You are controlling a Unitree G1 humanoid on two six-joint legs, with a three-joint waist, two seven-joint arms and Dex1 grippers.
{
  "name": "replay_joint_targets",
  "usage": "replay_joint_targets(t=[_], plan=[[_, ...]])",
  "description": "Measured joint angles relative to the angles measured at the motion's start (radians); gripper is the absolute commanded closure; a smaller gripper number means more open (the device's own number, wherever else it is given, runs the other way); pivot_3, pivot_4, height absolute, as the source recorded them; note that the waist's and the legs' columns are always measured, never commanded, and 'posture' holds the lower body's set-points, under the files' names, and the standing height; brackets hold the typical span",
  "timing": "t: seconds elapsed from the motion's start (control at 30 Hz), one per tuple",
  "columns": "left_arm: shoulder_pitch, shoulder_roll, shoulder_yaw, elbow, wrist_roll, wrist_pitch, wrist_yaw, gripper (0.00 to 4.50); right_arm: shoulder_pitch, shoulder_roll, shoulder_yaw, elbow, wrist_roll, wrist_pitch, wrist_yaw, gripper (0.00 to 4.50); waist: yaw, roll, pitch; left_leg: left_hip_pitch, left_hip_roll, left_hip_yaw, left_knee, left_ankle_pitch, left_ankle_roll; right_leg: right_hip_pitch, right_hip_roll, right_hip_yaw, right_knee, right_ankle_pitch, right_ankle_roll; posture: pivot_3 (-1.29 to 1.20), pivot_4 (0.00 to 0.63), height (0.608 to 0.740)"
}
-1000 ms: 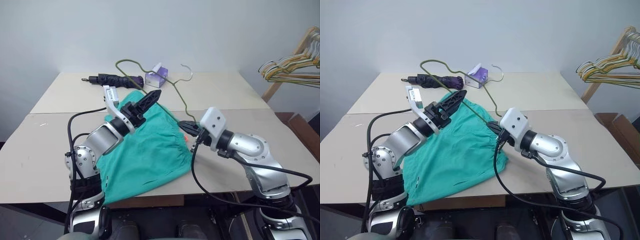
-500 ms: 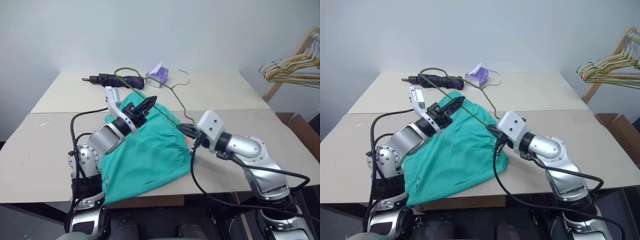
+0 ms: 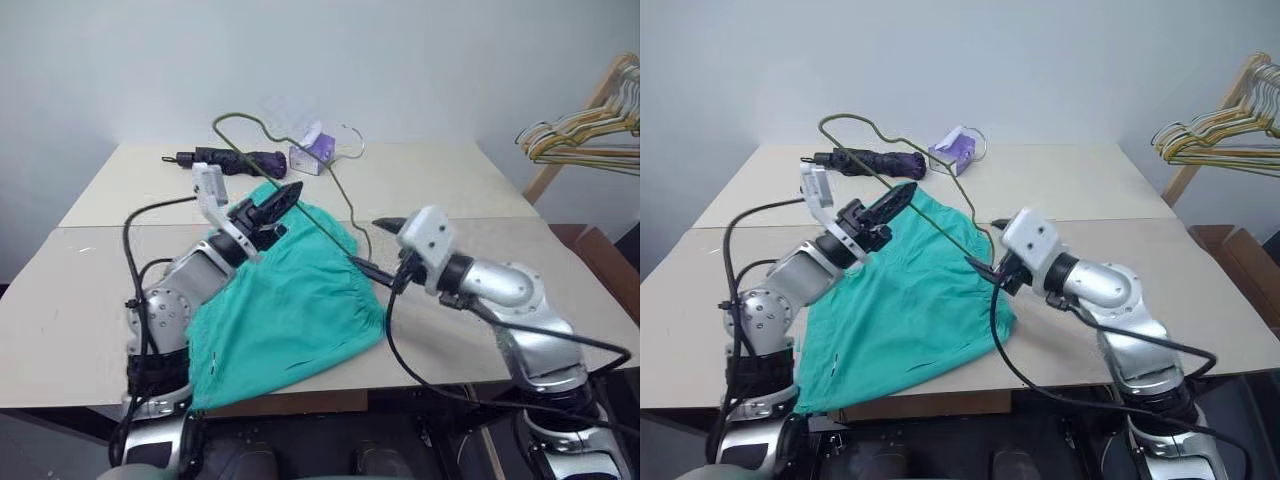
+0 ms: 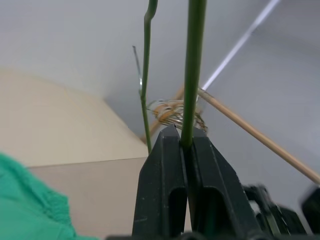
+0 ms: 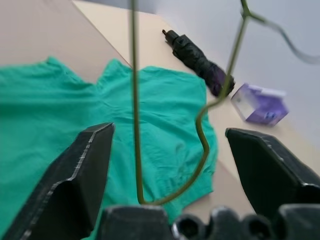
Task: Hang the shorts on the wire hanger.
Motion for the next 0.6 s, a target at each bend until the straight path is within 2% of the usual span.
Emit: replay_joint_targets(t=[0.13, 0.23, 0.3, 0.43, 0.6], plan=[[-0.051, 0.157, 0.003, 0.08, 0.019, -0.002, -0.317, 4.5, -0.078, -0.142, -0.121, 0.073, 0.258, 0.214, 0.176, 0.13, 0.004, 0.001, 0.001, 0.0, 0.0, 0.0, -0.001, 0.0, 0.0, 0.0, 0.0, -0.001, -0.002, 0.0, 0.0, 0.0, 0.0, 0.74], [-0.126, 0.239, -0.006, 0.206, 0.067, -0.012, -0.554, 4.5, -0.104, -0.239, -0.116, 0.174, 0.382, 0.292, 0.348, 0.13, 0.002, 0.001, 0.001, -0.001, 0.0, 0.0, -0.001, 0.0, 0.0, 0.0, 0.0, -0.001, -0.002, 0.0, 0.0, 0.0, 0.0, 0.74], [-0.173, 0.253, -0.007, 0.26, 0.086, -0.039, -0.696, 4.5, -0.124, -0.28, -0.07, 0.24, 0.404, 0.3, 0.444, 0.13, -0.002, 0.001, 0.001, -0.001, 0.0, 0.0, -0.001, 0.0, 0.0, 0.0, 0.0, -0.001, -0.003, -0.001, 0.0, 0.0, 0.0, 0.74], [-0.235, 0.255, -0.008, 0.325, 0.098, -0.054, -0.91, 4.5, -0.149, -0.281, 0.079, 0.351, 0.367, 0.29, 0.521, 0.13, -0.017, 0.001, 0.001, -0.002, 0.0, 0.0, -0.001, 0.0, 0.0, -0.001, 0.0, -0.001, -0.002, -0.001, 0.001, 0.0, 0.0, 0.74], [-0.24, 0.211, -0.027, 0.33, 0.12, -0.056, -0.979, 4.5, -0.199, -0.184, 0.146, 0.377, 0.359, 0.291, 0.509, 0.13, -0.03, 0.002, 0.001, -0.004, 0.0, 0.0, -0.001, 0.0, 0.0, -0.004, 0.0, 0.0, -0.001, -0.001, 0.001, 0.0, 0.0, 0.74]])
